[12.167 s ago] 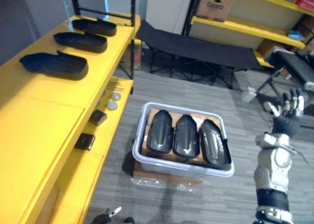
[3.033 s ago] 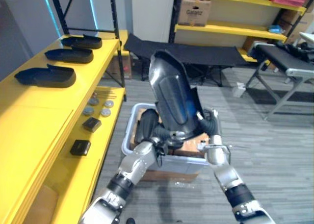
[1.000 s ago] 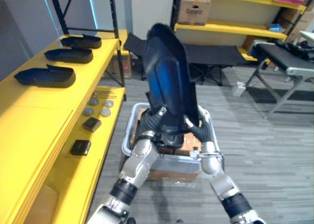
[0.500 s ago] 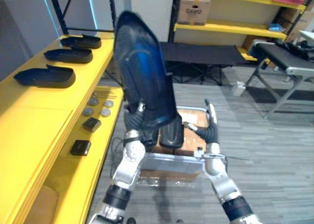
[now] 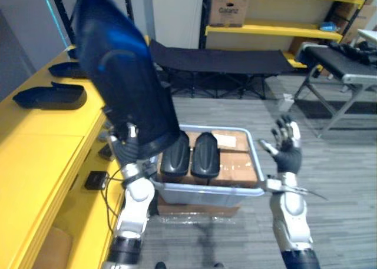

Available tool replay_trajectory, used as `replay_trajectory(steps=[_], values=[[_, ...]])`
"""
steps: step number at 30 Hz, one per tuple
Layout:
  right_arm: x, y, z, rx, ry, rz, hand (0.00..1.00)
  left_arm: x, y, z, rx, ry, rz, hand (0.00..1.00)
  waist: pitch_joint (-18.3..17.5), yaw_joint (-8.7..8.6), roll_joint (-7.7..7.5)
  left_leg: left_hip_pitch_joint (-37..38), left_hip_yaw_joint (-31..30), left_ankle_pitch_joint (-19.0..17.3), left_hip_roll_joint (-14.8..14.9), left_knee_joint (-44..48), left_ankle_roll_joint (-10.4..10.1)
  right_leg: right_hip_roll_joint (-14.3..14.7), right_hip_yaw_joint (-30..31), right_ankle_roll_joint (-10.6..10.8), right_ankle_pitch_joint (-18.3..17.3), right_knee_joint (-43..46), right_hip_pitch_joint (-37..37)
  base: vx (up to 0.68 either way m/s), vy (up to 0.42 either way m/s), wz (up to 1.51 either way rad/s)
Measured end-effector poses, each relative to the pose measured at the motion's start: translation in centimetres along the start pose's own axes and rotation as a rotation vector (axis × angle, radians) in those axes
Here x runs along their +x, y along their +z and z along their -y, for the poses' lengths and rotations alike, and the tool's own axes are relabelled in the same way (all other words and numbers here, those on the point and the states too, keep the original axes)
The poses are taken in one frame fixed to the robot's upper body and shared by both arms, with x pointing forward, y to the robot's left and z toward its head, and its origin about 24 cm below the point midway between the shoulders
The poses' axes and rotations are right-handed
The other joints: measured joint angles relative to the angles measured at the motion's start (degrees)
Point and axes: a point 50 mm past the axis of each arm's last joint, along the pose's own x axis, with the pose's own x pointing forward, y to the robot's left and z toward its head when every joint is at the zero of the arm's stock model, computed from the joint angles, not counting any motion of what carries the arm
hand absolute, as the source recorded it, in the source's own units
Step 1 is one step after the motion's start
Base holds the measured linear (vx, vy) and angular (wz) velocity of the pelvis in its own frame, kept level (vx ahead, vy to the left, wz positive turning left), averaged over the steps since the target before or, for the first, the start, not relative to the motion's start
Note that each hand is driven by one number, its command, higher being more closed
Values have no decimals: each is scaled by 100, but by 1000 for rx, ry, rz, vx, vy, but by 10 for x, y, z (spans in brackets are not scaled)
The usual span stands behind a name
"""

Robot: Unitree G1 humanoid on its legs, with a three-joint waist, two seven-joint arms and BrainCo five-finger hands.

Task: Walk over and take plastic housings, then place them on the shelf

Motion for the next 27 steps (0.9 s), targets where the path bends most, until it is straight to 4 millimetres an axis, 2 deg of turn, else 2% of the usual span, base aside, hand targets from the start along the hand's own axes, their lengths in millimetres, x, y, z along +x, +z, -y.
replay_trajectory(steps=[3, 5, 6, 8, 9, 11, 13, 17, 19, 23, 24, 27], values=[[2, 2, 3, 42, 16, 11, 0, 2, 17, -14, -70, -43, 67, 100, -57, 14, 95, -2, -103, -1, -4, 0, -2, 1, -73, 1, -1, -31, 51, 28, -18, 11], [6, 4, -1, 77, 47, 26, 0, 3, 27, -36, -35, -19, 122, 100, -55, 105, 145, -11, -250, 0, -10, 0, -3, 2, -211, 2, -7, -43, 126, 20, -21, 24], [6, 4, -1, 77, 47, 26, 0, 3, 27, -36, -34, -18, 122, 100, -55, 106, 146, -11, -252, 0, -11, 0, -3, 2, -213, 2, -7, -43, 129, 12, -26, 45], [13, 5, -15, 107, 87, 39, 0, 1, 33, -74, 50, 63, 136, 100, -54, 332, 179, -43, -559, 8, -49, 0, -17, -7, -537, -10, -65, -96, 267, 14, -25, 58], [14, 6, -19, 114, 101, 42, 0, 0, 34, -82, 74, 84, 137, 100, -61, 393, 189, -75, -614, 13, -59, 0, -23, -10, -602, 2, -76, -104, 279, 21, -16, 58], [19, 0, -39, 138, 161, 25, 0, -7, 39, -111, 169, 167, 135, 100, -53, 664, 211, -177, -916, 48, -126, 0, -34, -39, -918, 49, -111, -102, 348, 18, 0, 65], [21, -6, -50, 141, 185, -1, 0, -13, 42, -126, 223, 211, 130, 100, -49, 826, 202, -215, -1079, 70, -160, 1, -25, -50, -1099, 60, -128, -101, 411, 32, 1, 52], [22, -22, -71, 139, 213, -64, 0, -34, 45, -157, 328, 318, 84, 100, -42, 1290, 196, -223, -1433, 92, -295, 2, 3, -123, -1477, 108, -213, -91, 613, 59, 6, 54], [23, -25, -75, 124, 216, -74, 0, -43, 48, -169, 337, 365, 78, 100, -28, 1411, 175, -236, -1568, 83, -345, 2, -6, -172, -1610, 119, -305, 16, 636, 38, 13, 36], [23, -27, -77, 107, 216, -88, 0, -51, 52, -178, 311, 417, 81, 100, 56, 1506, 98, -231, -1701, 75, -378, 1, 17, -239, -1755, 84, -493, 282, 642, 9, -6, 23], [23, -27, -76, 106, 211, -90, 0, -53, 51, -177, 289, 427, 75, 100, 97, 1534, 75, -262, -1677, 26, -394, -1, 84, -263, -1841, 103, -523, 307, 667, -15, -4, 37], [22, -28, -66, 91, 174, -100, 0, -49, 50, -171, 257, 376, 81, 100, 207, 1278, -33, -408, -745, -10, -263, 5, 164, -329, -2524, 218, -540, 282, 928, 2, -27, 109]])
